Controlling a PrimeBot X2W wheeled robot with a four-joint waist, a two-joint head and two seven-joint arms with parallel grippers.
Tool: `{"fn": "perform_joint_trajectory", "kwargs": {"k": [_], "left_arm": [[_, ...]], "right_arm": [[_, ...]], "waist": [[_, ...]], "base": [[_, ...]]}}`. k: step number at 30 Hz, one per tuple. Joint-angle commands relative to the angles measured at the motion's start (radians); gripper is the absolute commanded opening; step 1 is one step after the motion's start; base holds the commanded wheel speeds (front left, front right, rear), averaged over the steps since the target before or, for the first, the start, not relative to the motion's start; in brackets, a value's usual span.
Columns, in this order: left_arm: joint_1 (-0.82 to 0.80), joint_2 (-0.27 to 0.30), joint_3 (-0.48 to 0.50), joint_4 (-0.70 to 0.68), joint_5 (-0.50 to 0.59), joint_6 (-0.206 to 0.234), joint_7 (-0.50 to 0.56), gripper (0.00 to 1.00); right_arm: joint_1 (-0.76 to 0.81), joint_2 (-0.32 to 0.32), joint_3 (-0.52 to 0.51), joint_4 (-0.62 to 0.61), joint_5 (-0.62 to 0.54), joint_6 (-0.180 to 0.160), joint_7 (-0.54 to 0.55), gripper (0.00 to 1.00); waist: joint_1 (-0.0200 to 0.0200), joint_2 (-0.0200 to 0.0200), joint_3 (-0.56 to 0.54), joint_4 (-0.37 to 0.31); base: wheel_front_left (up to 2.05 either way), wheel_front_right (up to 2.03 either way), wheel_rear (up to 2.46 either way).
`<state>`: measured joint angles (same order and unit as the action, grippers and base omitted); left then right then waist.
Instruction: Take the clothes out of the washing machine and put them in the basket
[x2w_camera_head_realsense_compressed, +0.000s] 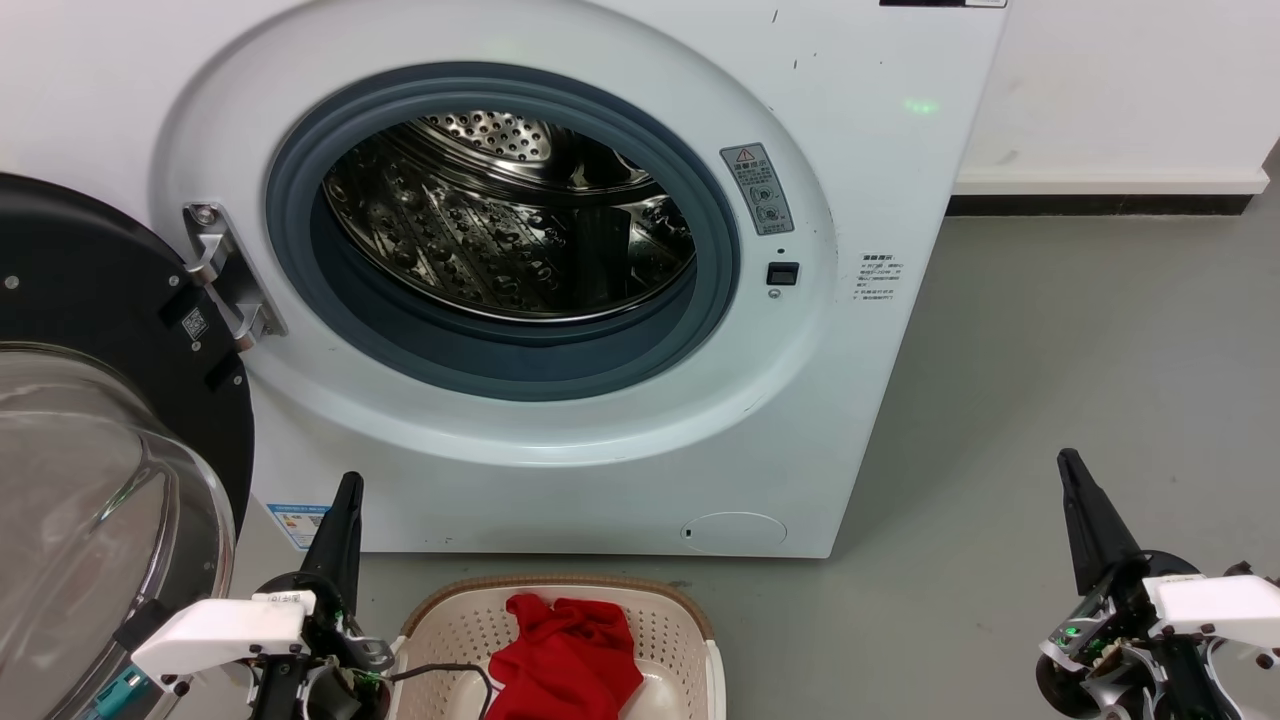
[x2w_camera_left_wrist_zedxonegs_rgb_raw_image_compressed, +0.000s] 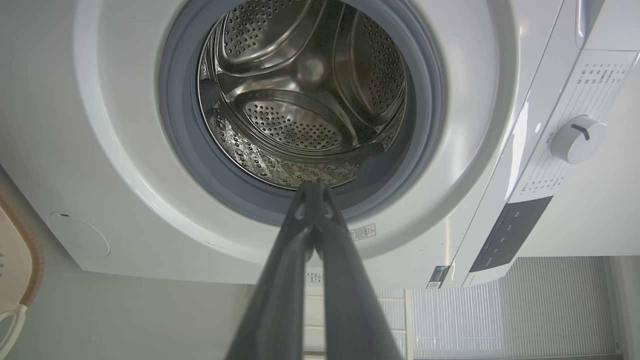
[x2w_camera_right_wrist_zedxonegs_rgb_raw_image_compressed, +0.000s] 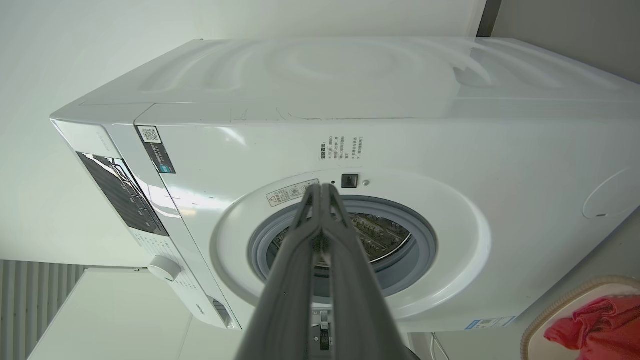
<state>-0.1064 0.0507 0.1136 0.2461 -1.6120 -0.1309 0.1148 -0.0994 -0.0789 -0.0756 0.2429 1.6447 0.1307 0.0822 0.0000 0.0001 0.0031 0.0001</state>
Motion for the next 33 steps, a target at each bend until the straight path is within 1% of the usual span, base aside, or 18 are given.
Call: {"fn": "perform_joint_trajectory", "kwargs": {"k": [1,33], "left_arm": [[-0.006,-0.001,0.004,0.001,-0.002,-0.003,0.002,0.0],[-0.006,-0.001,0.003,0.0,-0.002,-0.002,0.002,0.0]], "right_arm": [[-0.012,0.003,-0.003,0.002,-0.002,0.0,0.004,0.0],[-0.014,0.012,-0.015,0.003,-0.014,0.0,0.014,0.0]], "waist": [[0.0,-0.0001,0.0,0.0],[0.0,-0.0001,0.0,0.0]], "base": [[0.0,0.0,0.0],[0.0,0.0,0.0]]}}
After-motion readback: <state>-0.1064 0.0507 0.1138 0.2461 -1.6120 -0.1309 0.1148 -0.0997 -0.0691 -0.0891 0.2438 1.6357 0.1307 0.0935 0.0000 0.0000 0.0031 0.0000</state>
